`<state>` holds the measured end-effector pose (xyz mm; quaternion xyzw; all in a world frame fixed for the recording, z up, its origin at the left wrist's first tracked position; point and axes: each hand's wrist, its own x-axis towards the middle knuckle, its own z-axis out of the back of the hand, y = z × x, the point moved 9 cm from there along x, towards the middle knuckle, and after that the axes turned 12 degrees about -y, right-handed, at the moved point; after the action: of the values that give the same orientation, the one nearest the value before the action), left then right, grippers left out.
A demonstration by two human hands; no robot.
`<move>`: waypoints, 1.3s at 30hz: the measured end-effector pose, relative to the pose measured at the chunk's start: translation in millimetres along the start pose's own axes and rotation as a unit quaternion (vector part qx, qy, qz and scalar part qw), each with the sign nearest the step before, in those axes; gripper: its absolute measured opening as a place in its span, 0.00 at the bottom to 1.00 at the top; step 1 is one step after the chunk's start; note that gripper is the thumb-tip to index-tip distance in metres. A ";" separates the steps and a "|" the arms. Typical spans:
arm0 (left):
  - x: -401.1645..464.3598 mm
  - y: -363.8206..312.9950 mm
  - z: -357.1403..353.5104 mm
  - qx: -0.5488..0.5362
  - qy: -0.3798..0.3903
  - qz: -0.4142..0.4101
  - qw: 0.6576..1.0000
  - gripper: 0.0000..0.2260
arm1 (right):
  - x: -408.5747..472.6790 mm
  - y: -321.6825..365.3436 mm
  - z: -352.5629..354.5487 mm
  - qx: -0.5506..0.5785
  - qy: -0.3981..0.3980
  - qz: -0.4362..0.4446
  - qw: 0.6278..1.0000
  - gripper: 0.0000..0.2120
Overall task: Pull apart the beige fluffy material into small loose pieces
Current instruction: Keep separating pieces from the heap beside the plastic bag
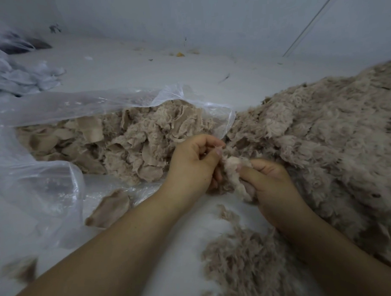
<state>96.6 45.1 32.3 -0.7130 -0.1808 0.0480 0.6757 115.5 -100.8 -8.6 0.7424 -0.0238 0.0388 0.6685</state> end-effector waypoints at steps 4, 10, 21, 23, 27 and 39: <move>-5.9 0.7 -6.2 0.012 0.018 -0.008 1.000 0.07 | -2.4 2.4 -3.1 0.009 0.026 0.011 1.000 0.22; -1.1 4.3 2.3 0.022 -0.009 0.003 1.000 0.08 | -1.9 -0.9 -2.1 0.025 0.024 -0.001 0.999 0.13; -8.3 6.0 -9.6 -0.022 0.040 0.056 0.997 0.09 | -4.4 10.7 -4.0 0.025 0.022 0.033 0.999 0.17; -9.1 4.4 -10.3 -0.006 0.038 0.043 0.998 0.12 | -4.0 10.0 -1.5 0.009 0.009 0.049 0.999 0.26; -10.4 8.3 -11.4 0.023 0.043 0.045 0.998 0.11 | -4.0 13.5 -1.1 0.014 0.002 0.068 0.998 0.18; -5.4 17.1 -11.8 0.023 0.113 0.092 0.989 0.10 | -6.1 9.7 -2.8 0.060 0.030 0.004 0.998 0.14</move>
<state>98.6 31.9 15.6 -0.7117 -0.0356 0.0334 0.7008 108.4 -99.2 0.8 0.7796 -0.0047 0.0651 0.6228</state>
